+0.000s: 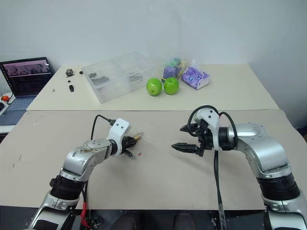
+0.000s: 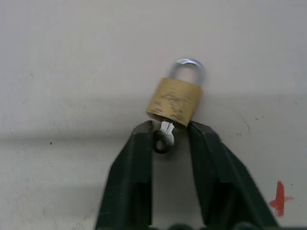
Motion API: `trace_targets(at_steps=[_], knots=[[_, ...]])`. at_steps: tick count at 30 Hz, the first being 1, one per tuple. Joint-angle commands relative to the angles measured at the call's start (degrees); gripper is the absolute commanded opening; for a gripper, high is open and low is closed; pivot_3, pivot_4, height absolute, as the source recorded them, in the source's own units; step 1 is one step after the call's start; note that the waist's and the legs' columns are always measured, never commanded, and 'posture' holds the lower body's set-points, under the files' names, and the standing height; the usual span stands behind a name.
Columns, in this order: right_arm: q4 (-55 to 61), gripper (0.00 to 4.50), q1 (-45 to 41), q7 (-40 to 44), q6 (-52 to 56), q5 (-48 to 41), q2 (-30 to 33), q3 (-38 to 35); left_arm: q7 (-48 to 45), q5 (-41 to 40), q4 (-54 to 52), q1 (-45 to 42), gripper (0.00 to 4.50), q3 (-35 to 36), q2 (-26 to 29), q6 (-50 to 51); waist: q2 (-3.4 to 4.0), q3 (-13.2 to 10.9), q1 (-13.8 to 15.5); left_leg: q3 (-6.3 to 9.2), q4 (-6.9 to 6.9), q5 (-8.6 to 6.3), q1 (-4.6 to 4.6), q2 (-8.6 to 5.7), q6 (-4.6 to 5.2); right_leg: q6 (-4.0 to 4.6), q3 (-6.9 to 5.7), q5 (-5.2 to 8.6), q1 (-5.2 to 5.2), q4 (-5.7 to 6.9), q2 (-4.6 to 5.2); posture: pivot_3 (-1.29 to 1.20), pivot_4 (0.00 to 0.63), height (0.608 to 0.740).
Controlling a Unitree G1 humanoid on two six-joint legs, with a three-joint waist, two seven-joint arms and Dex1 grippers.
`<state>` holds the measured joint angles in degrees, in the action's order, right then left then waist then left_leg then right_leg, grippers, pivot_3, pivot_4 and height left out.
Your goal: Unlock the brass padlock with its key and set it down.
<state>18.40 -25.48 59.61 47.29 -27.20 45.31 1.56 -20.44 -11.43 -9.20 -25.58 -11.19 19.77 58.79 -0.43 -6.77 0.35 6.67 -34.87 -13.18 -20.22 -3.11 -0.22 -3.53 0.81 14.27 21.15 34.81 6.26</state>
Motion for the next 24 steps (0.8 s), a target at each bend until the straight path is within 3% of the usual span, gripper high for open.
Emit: trace_targets(at_steps=[1, 10, 19, 24], knots=[[1.3, 4.5, 0.3, -0.5, -1.1, -0.8, 0.8, -1.6, -1.4, 0.3, 0.6, -0.5, 0.17, -1.8, -0.6, -2.0, 0.0, 0.0, 0.2, 0.0, 0.0, 0.0, 0.0, 0.0, 0.0, 0.0, 0.0, 0.0, 0.0, 0.0, 0.0, 0.0, 0.15, 0.74], [1.5, 4.5, 0.8, -1.5, -1.3, -0.9, 0.9, -1.5, -4.9, 2.0, 0.7, -0.6, 0.17, -3.2, 3.1, -4.7, 0.0, 0.0, 0.2, -0.02, 0.02, 0.0, 0.01, 0.02, 0.0, 0.0, -0.01, 0.0, 0.0, 0.02, 0.0, 0.0, 0.15, 0.74], [1.0, 4.5, 0.8, -2.7, -2.2, -0.2, 0.3, -0.8, -18.6, 2.0, -5.1, 1.6, 0.17, -7.6, 15.2, -11.0, 0.0, 0.0, -0.6, -0.07, 0.07, -0.01, 0.0, 0.04, 0.01, 0.01, 0.01, 0.01, 0.03, -0.04, 0.0, 0.0, 0.15, 0.74], [1.4, 4.5, 1.1, -3.7, -2.3, -0.1, 0.0, -0.6, -24.1, 1.4, -7.1, 0.4, 0.17, -9.4, 17.6, -13.3, 0.0, 0.0, -0.7, -0.09, 0.06, -0.01, 0.0, 0.05, 0.02, 0.01, 0.0, 0.01, 0.03, -0.03, 0.0, 0.0, 0.15, 0.74]])
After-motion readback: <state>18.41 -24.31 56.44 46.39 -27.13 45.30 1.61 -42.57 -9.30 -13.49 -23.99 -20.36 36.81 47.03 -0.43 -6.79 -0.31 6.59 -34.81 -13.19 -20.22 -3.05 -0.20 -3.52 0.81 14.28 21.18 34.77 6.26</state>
